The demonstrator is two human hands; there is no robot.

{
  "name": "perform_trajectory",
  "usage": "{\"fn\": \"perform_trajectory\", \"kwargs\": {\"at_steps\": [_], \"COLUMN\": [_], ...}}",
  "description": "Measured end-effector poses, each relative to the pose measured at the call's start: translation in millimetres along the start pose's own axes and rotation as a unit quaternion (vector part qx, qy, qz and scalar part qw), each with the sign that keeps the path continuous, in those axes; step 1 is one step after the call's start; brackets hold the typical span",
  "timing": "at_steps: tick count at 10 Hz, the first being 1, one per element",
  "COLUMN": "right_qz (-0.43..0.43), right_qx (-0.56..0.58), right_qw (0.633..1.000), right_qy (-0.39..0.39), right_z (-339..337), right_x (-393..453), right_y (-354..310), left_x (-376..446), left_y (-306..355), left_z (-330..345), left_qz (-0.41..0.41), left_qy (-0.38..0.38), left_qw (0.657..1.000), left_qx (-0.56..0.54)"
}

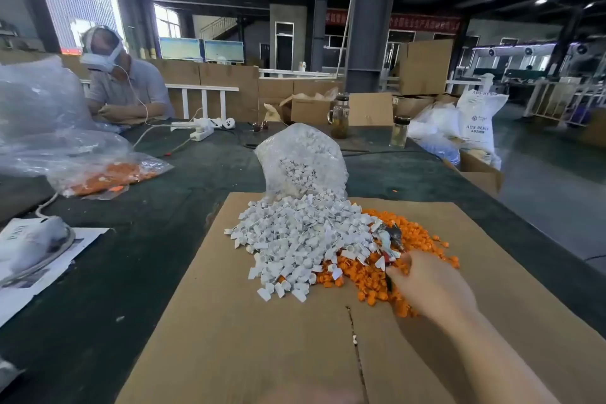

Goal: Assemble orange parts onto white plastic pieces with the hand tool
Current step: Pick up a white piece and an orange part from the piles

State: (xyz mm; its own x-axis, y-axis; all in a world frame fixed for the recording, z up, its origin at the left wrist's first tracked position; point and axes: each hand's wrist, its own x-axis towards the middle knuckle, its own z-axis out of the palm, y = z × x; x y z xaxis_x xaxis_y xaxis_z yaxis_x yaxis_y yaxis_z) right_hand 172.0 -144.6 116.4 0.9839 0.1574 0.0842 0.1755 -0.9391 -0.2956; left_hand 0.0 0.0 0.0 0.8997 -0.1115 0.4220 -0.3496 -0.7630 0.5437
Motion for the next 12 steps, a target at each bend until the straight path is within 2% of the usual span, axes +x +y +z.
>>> {"fn": "perform_trajectory", "kwargs": {"at_steps": [1, 2, 3, 4, 5, 6, 7, 8, 9, 10, 11, 12], "right_qz": [0.083, 0.123, 0.124, 0.147, 0.181, 0.173, 0.095, 0.001, -0.091, -0.151, -0.143, -0.118], "right_qx": [-0.064, -0.077, -0.086, -0.076, -0.042, -0.005, 0.027, 0.07, 0.106, 0.072, -0.001, -0.016], "right_qw": [0.993, 0.982, 0.981, 0.98, 0.979, 0.985, 0.993, 0.992, 0.984, 0.979, 0.986, 0.989], "right_qy": [-0.056, -0.117, -0.123, -0.112, -0.081, -0.002, 0.071, 0.101, 0.114, 0.116, 0.087, 0.09], "right_z": [9, 15, 22, 26, 29, 29, 26, 27, 35, 43, 49, 57], "right_x": [36, 54, 69, 76, 76, 74, 77, 86, 94, 101, 107, 107], "right_y": [-7, -16, -12, -11, -12, -13, -27, -50, -68, -70, -66, -65], "left_x": [74, 134, 164, 186, 193, 204, 220, 240, 256, 260, 256, 253], "left_y": [18, 2, -23, -40, -51, -57, -54, -47, -49, -59, -67, -67], "left_z": [-64, -77, -60, -58, -52, -48, -45, -47, -48, -46, -43, -41], "left_qz": [-0.119, -0.145, -0.152, -0.148, -0.15, -0.177, -0.251, -0.355, -0.368, -0.372, -0.368, -0.357], "left_qy": [-0.056, 0.009, 0.001, 0.022, -0.004, 0.005, 0.03, 0.045, 0.142, 0.219, 0.238, 0.223], "left_qw": [0.991, 0.989, 0.988, 0.987, 0.985, 0.984, 0.96, 0.83, 0.79, 0.777, 0.786, 0.841], "left_qx": [-0.015, -0.018, 0.012, 0.066, 0.09, 0.033, -0.121, -0.428, -0.471, -0.458, -0.435, -0.34]}}
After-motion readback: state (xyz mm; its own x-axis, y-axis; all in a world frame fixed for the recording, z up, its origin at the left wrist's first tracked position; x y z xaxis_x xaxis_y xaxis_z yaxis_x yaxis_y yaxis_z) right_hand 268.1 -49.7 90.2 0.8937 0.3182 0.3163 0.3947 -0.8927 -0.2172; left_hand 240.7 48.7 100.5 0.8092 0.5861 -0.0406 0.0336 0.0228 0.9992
